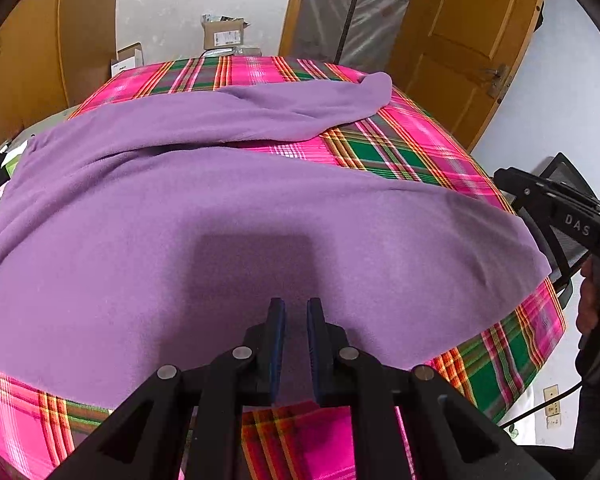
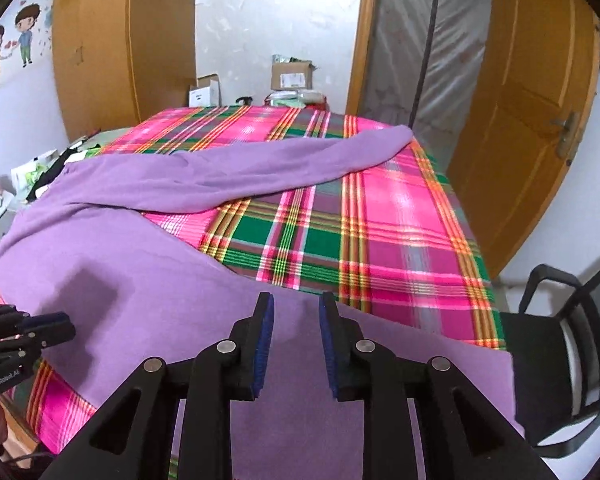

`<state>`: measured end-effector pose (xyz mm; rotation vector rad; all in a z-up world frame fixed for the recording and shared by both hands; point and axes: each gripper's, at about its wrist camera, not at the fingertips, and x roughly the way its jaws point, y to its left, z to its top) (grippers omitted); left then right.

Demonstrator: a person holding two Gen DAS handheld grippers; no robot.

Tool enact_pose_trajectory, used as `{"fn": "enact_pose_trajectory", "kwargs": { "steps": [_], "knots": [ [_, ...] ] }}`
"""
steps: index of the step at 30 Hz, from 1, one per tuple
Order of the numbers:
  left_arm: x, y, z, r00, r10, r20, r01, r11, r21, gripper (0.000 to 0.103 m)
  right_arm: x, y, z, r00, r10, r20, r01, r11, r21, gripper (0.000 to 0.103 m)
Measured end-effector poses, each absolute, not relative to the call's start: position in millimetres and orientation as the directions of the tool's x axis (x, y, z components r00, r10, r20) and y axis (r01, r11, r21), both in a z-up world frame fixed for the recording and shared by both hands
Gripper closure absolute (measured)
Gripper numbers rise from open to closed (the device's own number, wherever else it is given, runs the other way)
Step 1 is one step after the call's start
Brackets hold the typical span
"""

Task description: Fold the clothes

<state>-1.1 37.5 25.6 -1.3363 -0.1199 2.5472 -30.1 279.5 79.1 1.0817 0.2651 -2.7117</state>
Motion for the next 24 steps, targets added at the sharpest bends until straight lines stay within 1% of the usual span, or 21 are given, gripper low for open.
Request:
{"fn": "enact_pose_trajectory", "kwargs": {
  "steps": [9,24],
  "knots": [
    [4,40,29,-0.549,0.273,-0.79,-0.199,-0.961,-0.194,0.092,-15,280,93,-0.733,-0.106,-0.672,0.243,-0.963,-0.114,0.079],
    [12,39,24,-0.536,0.287,-0.794,-0.211,-0.956,-0.204,0.092,-7,272,94,-0.733,-0.084,-0.675,0.244,-0.959,-0.146,0.079]
  ]
}}
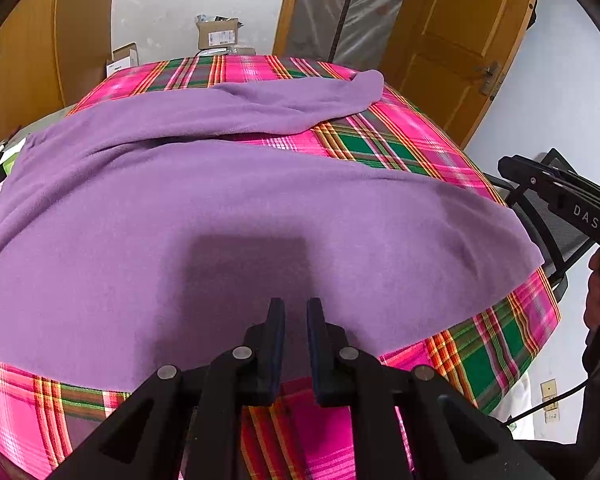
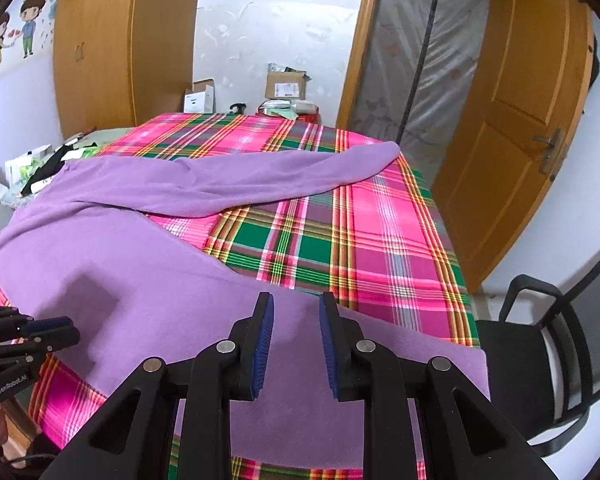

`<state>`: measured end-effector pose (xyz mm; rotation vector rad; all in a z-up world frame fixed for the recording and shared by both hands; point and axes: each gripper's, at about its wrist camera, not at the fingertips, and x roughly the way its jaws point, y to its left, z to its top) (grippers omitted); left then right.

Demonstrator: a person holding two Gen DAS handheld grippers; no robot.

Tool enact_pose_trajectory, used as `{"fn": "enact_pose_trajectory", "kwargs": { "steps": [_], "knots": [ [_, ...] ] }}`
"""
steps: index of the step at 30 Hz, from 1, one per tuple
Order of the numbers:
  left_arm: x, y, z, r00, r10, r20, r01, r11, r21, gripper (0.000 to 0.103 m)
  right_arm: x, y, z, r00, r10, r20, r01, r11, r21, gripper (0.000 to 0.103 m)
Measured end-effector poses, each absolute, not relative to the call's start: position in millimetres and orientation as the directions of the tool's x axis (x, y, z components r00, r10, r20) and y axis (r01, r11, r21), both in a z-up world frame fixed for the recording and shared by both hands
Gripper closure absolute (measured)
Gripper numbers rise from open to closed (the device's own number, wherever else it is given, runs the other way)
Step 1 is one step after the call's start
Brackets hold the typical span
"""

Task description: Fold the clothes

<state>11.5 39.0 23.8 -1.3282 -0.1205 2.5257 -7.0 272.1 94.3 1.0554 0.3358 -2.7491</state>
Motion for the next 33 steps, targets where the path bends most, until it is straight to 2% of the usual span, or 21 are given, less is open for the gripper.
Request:
{"fn": "enact_pose_trajectory", "kwargs": {
  "steps": [11,15,22,24,27,30,32,33],
  "knots": [
    [16,54,16,-0.513,0.289,-0.808,-0.252,-0.951,-0.179,0.092,-3,282,74,-0.706,-0.09,-0.703,0.257,-0.957,-0.135,0.079],
    [15,56,17,-0.51,0.291,-0.81,-0.259,-0.949,-0.178,0.092,0,321,44,-0.661,-0.172,-0.73,0.261,-0.965,-0.008,0.079],
    [9,63,16,-0.505,0.297,-0.81,-0.273,-0.946,-0.176,0.092,-10,441,17,-0.666,-0.118,-0.736,0.012,-0.989,0.147,0.079],
    [7,66,15,-0.5,0.304,-0.811,-0.278,-0.943,-0.182,0.092,-14,464,15,-0.675,-0.098,-0.731,-0.027,-0.987,0.157,0.079],
    [7,68,15,-0.499,0.304,-0.812,-0.278,-0.943,-0.182,0.092,-27,492,12,-0.679,-0.14,-0.721,-0.037,-0.974,0.224,0.079],
    [6,67,16,-0.497,0.308,-0.811,-0.276,-0.942,-0.189,0.092,-41,514,9,-0.67,-0.196,-0.716,-0.049,-0.951,0.306,0.074],
    [6,66,15,-0.497,0.312,-0.809,-0.273,-0.942,-0.196,0.092,-48,521,6,-0.648,-0.225,-0.727,-0.049,-0.941,0.335,0.062],
    [6,66,15,-0.497,0.313,-0.809,-0.272,-0.942,-0.198,0.092,-52,523,4,-0.632,-0.239,-0.737,-0.046,-0.938,0.343,0.061]
  ]
}}
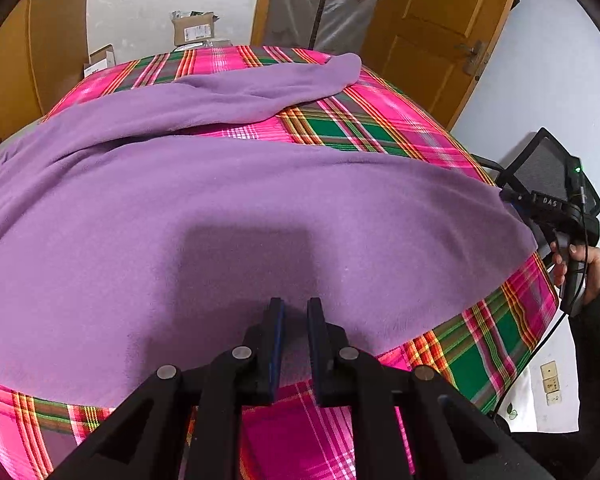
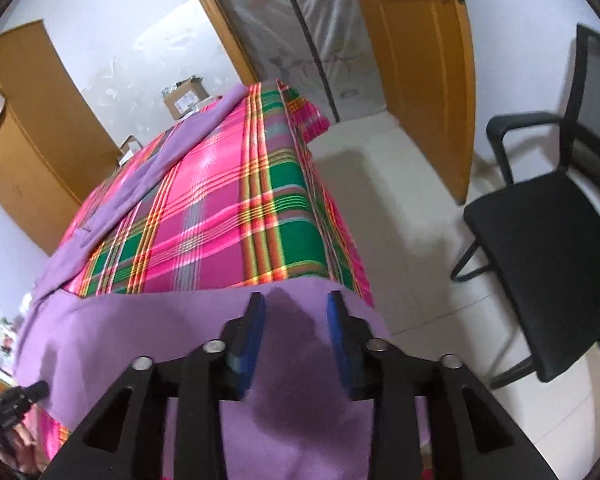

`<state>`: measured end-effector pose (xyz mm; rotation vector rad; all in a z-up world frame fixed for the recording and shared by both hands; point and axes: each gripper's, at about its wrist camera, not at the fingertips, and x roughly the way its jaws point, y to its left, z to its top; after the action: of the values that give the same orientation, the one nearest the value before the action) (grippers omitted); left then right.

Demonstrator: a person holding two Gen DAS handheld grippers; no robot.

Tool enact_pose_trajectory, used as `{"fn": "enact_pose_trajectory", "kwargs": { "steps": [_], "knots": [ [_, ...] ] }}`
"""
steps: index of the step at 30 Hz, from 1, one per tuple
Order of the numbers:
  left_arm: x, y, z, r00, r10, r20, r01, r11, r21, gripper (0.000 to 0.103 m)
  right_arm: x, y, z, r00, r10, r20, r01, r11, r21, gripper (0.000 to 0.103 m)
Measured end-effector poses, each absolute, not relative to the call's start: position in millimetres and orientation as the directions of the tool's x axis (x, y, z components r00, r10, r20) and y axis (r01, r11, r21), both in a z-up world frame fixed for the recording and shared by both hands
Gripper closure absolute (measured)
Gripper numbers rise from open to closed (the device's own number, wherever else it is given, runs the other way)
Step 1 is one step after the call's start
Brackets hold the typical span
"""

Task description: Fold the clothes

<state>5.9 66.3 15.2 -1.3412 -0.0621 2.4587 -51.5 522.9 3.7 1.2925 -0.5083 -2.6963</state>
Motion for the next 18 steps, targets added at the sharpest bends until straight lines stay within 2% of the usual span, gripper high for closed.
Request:
{"fn": "enact_pose_trajectory", "kwargs": {
  "steps": [3,5,8,14,18],
  "knots": [
    [5,67,15,-0.498,0.313,-0.809,-0.272,-0.942,-0.197,0.092,-51,526,0,-0.61,-0.264,-0.747,-0.031,-0.934,0.356,0.063],
    [5,68,15,-0.499,0.312,-0.808,-0.273,-0.942,-0.196,0.092,-49,526,3,-0.624,-0.241,-0.743,-0.03,-0.943,0.332,0.079],
    [5,68,15,-0.502,0.311,-0.807,-0.275,-0.942,-0.192,0.091,-50,529,7,-0.643,-0.216,-0.735,-0.03,-0.952,0.306,0.095],
    [7,68,14,-0.51,0.31,-0.803,-0.282,-0.942,-0.185,0.091,-57,532,14,-0.68,-0.176,-0.712,-0.041,-0.96,0.277,0.098],
    [7,68,15,-0.508,0.309,-0.804,-0.278,-0.942,-0.187,0.091,-55,546,16,-0.693,-0.14,-0.707,-0.099,-0.953,0.286,0.096]
  ]
}}
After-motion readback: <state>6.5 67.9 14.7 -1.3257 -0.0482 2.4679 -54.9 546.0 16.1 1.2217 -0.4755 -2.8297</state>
